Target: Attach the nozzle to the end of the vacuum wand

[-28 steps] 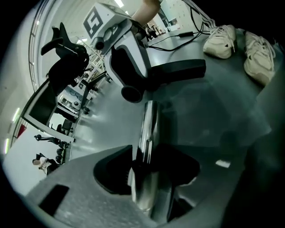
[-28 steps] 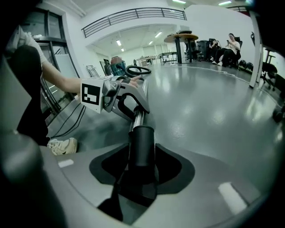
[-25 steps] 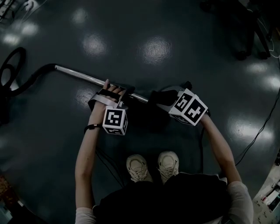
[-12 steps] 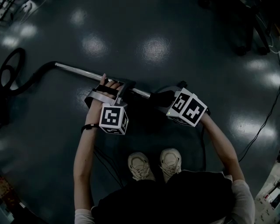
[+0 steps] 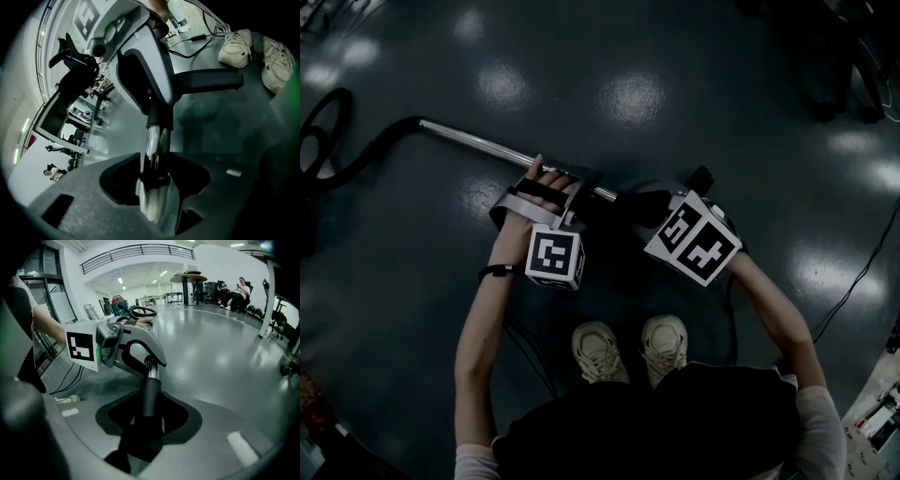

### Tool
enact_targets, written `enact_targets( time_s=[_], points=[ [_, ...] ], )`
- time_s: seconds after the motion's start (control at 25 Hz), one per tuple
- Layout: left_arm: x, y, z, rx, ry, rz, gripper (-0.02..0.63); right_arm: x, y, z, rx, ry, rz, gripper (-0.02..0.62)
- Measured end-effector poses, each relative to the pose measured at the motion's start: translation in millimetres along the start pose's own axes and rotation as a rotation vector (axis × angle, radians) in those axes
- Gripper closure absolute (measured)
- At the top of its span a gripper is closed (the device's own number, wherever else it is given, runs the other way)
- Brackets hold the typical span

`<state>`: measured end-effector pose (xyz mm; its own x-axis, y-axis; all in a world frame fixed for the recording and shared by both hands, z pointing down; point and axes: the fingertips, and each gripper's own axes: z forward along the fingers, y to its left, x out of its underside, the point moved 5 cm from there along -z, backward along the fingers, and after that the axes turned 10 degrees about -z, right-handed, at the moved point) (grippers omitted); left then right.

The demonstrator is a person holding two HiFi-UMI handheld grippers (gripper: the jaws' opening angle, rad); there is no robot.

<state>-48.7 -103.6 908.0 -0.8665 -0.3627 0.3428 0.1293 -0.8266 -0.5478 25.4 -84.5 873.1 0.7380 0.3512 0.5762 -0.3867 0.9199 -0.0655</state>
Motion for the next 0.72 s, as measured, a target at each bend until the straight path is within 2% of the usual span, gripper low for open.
enact_targets(
  time_s=[0.04,0.2,0.36,0.44,0.48,0.56,0.64,0.68,0.72],
  points=[
    [-3.0,-1.1,-0.6,-0.003,-0.009,-0.002,0.44,-4.1,-0.7,0.3,0.01,-0.003,-0.015,0.431],
    [-14.5,2.0,3.9,-0.043,-0.067,-0.048,0.434,-11.5,-8.3,5.1,0.03,-0.007,-0.077,0.43],
    [-13.5,-7.8,17.1,0.016,-0.035,-0.034,0.431,-4.0,-10.3,8.5,0.048,-0.056,-0.083,0.43],
    [-11.7,-7.5,16.1,-0.001,-0.03,-0.098,0.405,-6.9,-15.2,6.9,0.124,-0.092,-0.086,0.507],
    [-8.0,-4.3,12.0,-0.028,-0.033,-0.177,0.4,-7.4,-19.2,6.4,0.16,-0.099,-0.081,0.509],
    [6.6,1.1,0.3,-0.08,-0.04,-0.404,0.353,-6.0,-27.2,3.9,0.187,-0.12,-0.033,0.508],
    [23.1,5.8,-14.2,-0.145,-0.071,-0.632,0.347,-8.1,-35.6,-5.9,0.174,-0.206,0.09,0.525],
    [31.6,9.7,-22.5,-0.196,-0.093,-0.736,0.367,-12.0,-40.9,-13.2,0.168,-0.271,0.163,0.542],
    [40.4,15.7,-31.6,-0.261,-0.115,-0.84,0.42,-17.3,-46.9,-21.4,0.171,-0.341,0.23,0.554]
  ],
)
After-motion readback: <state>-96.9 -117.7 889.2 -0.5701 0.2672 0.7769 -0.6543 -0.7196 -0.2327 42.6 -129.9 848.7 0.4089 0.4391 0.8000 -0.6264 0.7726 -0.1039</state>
